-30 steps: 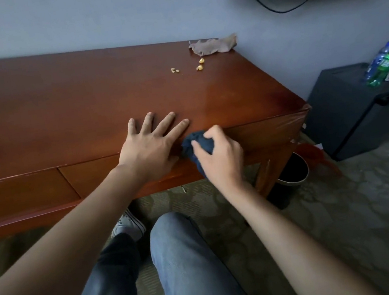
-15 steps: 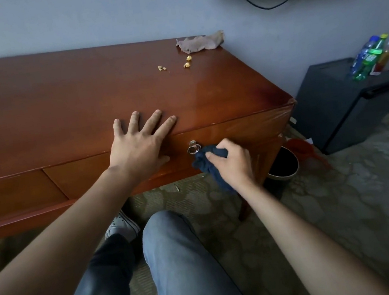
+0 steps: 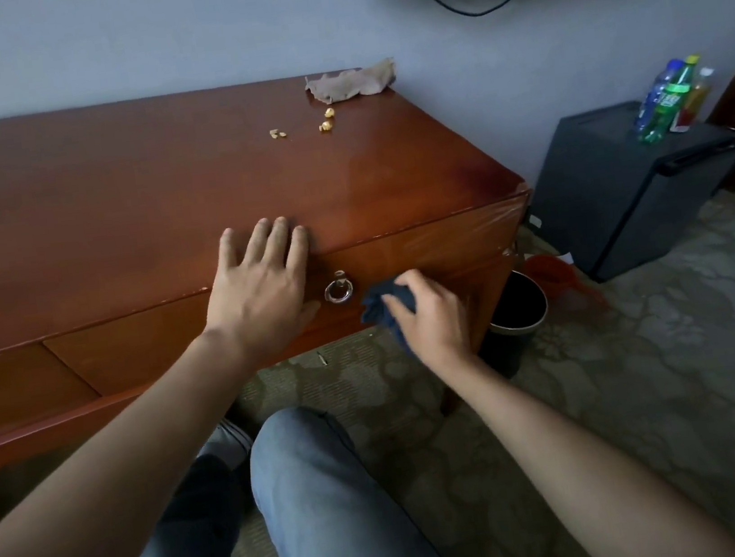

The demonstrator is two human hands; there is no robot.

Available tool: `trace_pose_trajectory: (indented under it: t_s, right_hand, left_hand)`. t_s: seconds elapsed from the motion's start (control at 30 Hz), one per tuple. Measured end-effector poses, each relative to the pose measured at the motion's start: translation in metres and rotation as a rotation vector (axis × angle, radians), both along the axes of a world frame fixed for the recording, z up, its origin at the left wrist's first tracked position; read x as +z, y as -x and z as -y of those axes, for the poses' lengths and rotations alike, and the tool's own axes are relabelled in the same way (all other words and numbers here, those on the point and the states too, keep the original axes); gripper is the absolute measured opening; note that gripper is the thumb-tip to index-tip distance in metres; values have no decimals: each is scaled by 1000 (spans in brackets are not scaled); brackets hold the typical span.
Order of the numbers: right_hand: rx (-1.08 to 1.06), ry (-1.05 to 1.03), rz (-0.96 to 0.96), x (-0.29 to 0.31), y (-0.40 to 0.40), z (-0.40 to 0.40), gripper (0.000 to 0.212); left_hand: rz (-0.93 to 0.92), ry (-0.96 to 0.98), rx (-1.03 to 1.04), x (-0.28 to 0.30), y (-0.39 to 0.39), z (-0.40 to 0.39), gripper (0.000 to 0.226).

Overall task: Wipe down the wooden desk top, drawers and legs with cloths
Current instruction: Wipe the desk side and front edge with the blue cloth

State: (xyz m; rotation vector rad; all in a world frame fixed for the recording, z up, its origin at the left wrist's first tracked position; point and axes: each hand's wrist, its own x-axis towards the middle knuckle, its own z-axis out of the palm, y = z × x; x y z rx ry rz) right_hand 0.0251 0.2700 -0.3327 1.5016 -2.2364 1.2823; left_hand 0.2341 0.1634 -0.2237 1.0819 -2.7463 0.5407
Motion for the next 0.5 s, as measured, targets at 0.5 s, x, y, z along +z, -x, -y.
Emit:
trace_pose_trajectory:
  t_s: [0.5]
  right_hand:
    - [-175, 71, 178, -5, 28, -5, 16]
  left_hand:
    - [12, 3, -63, -2, 65, 1, 107]
